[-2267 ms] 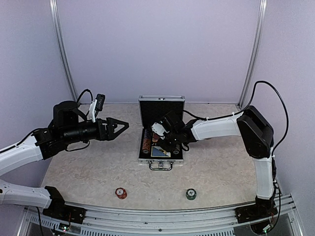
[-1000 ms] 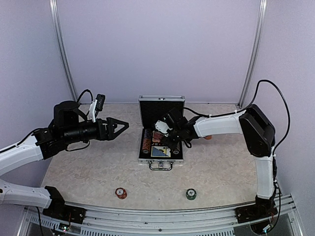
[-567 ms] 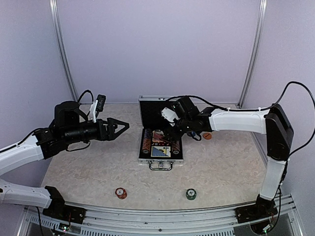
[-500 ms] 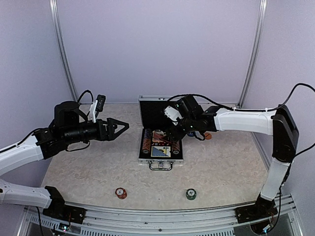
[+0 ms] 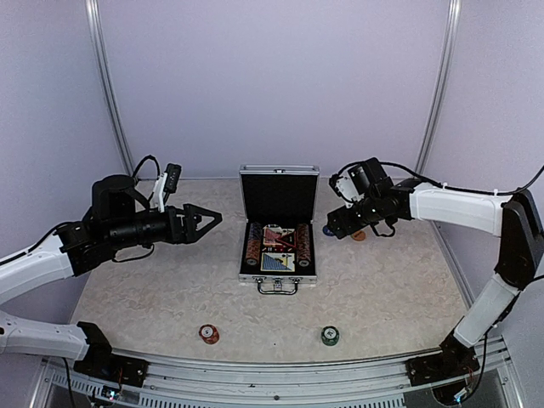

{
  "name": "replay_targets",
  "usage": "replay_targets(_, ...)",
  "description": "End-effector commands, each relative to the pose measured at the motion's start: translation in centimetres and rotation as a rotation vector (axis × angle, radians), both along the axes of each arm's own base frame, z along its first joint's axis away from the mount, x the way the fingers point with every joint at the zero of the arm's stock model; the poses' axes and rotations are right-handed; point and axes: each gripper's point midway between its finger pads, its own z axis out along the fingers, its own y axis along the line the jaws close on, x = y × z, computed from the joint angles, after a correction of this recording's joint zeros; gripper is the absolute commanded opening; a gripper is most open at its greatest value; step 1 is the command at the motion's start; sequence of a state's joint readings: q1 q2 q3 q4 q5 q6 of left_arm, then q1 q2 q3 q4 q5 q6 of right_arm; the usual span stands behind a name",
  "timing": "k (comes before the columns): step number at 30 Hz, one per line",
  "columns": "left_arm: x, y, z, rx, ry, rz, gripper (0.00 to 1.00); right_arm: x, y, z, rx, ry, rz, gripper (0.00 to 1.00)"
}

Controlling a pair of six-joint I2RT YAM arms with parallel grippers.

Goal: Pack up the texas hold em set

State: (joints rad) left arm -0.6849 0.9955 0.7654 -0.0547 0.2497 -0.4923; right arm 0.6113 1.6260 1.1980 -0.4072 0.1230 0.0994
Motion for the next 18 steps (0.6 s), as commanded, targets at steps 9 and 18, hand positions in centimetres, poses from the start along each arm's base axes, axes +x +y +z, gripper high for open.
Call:
replay_targets(9, -0.6, 0.6, -0.3, 0.02, -0.004, 0.019, 0.99, 7.7, -1.6, -5.7, -0.053, 0.064, 0.017, 0.85)
replay_targets(18, -0.7, 1.1, -0.6, 0.026, -0.002, 0.038, 0.99, 9.9, -0.8, -10.0, -0.122, 0.087, 0.058, 0.84)
